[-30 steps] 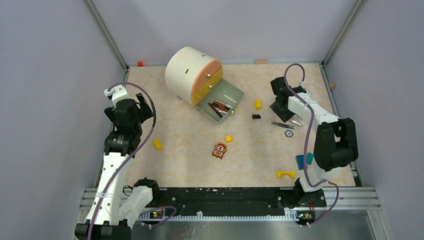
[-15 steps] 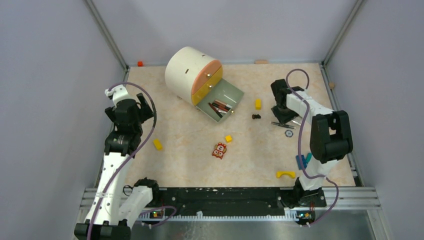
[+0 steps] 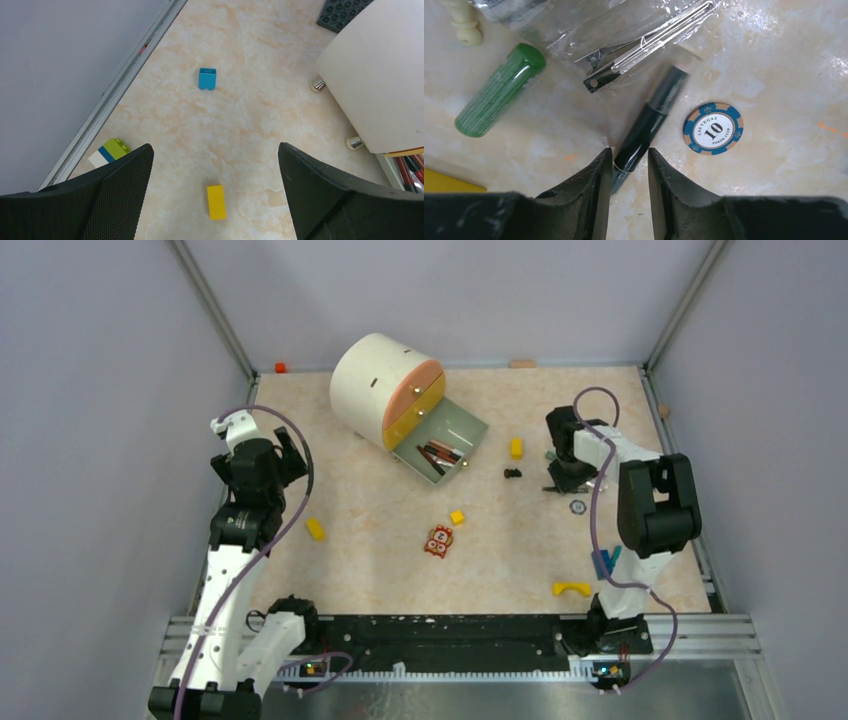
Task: Organize the makeup
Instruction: Pick up the makeup tool from the center of the board.
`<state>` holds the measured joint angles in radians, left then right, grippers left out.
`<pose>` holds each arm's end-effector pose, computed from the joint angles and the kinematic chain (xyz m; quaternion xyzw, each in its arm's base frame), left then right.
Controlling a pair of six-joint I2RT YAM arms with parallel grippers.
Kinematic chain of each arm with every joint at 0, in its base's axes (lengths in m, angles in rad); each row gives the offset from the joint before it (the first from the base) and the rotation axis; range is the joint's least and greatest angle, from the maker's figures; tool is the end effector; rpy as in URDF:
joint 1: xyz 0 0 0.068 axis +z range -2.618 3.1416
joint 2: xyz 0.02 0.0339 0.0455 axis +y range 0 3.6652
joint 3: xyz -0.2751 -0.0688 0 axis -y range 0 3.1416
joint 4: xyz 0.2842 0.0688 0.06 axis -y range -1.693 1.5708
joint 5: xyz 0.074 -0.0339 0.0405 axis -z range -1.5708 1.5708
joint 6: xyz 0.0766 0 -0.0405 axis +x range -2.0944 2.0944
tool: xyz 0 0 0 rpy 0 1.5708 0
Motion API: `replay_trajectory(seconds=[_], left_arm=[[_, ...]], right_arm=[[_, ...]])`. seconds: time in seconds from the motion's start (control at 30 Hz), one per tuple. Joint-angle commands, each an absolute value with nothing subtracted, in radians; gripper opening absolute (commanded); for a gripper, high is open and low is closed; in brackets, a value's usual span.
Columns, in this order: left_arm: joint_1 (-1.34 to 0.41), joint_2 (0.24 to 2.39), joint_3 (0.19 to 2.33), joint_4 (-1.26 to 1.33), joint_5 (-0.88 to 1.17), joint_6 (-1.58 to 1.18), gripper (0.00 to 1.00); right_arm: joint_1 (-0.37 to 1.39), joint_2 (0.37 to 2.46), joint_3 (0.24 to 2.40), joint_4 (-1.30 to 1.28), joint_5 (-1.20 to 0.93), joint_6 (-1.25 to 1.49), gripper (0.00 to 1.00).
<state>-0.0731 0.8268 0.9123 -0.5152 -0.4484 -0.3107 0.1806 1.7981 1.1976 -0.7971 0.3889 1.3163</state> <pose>0.2435 0.0155 0.3404 -0.2165 0.8005 0.0832 0.5526 0.3745 0.0388 0.1277 0.5398 0.8151 -0.0833 0.1932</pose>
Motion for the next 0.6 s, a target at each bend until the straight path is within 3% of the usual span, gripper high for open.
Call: replay_trajectory(seconds=[0.0, 0.13, 0.37, 0.57], left_arm=[[-0.077, 0.811, 0.905, -0.462, -0.444, -0.298, 0.99], [-0.077, 0.813, 0.907, -0.461, -0.442, -0.298, 0.99], [-0.078, 0.811, 0.906, -0.46, -0.442, -0.298, 0.99], [-0.078, 0.811, 0.905, -0.46, -0.442, -0.298, 0.99]], right_arm=[[0.168, 1.828, 1.205, -0.788, 0.404, 1.293, 0.29], [0.168, 1.827, 1.187, -0.77, 0.399, 1.285, 0.26], [0.168, 1.821, 1.164, -0.732, 0.338, 1.249, 0.0], [0.182, 1.709, 1.134, -0.706, 0.358, 1.239, 0.0]])
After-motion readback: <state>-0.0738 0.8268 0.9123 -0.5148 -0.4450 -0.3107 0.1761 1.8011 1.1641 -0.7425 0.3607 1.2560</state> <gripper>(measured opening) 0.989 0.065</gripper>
